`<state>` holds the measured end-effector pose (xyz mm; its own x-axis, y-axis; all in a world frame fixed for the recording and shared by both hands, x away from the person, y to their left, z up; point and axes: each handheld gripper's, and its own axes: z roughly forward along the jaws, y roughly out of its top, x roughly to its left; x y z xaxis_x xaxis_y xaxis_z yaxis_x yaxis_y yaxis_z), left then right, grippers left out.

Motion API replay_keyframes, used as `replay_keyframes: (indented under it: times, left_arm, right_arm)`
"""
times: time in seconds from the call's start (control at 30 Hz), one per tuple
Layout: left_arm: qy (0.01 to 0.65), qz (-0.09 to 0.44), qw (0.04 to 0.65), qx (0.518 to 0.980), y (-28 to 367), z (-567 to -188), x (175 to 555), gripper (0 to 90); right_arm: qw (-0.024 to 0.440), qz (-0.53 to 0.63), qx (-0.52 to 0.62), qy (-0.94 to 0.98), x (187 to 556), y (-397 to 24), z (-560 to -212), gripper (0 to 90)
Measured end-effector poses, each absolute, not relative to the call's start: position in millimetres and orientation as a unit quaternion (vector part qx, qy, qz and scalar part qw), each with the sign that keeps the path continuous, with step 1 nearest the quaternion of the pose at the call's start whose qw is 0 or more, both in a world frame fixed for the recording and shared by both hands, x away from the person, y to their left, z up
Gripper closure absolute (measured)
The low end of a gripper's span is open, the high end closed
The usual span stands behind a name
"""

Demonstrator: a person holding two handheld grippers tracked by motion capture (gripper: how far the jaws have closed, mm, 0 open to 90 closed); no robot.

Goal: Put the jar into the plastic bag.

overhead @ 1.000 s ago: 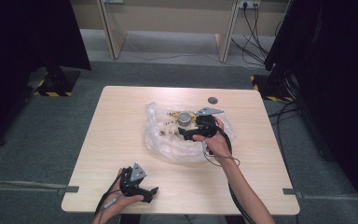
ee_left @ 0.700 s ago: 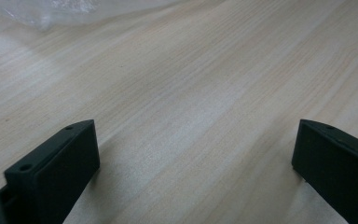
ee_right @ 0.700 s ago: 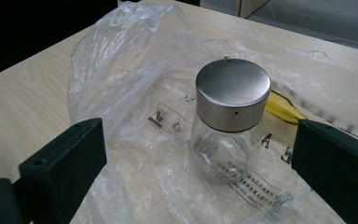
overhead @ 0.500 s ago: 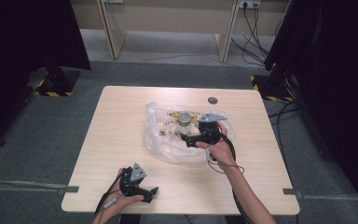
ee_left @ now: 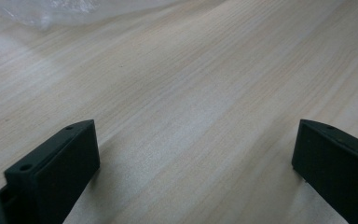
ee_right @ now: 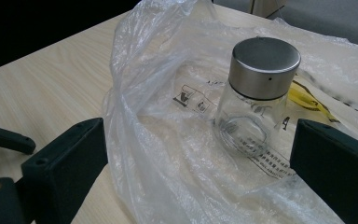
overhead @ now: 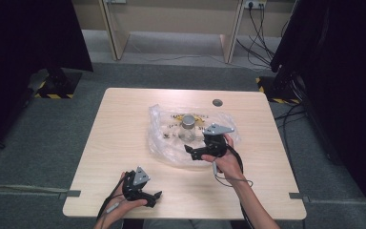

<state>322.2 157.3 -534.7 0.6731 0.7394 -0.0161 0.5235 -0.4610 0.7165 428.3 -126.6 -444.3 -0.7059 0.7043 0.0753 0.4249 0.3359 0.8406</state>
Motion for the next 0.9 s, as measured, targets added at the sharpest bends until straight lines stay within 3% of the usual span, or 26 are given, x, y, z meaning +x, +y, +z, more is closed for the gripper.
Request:
replay_keyframes:
  times: [0.9]
  left_arm:
    - [0.375, 0.151, 0.359, 0.841, 157.2, -534.7, 322.2, 0.0]
  right_arm:
    - [0.145, 0.469, 0.328, 0.807, 380.6, -131.1, -460.8, 4.5]
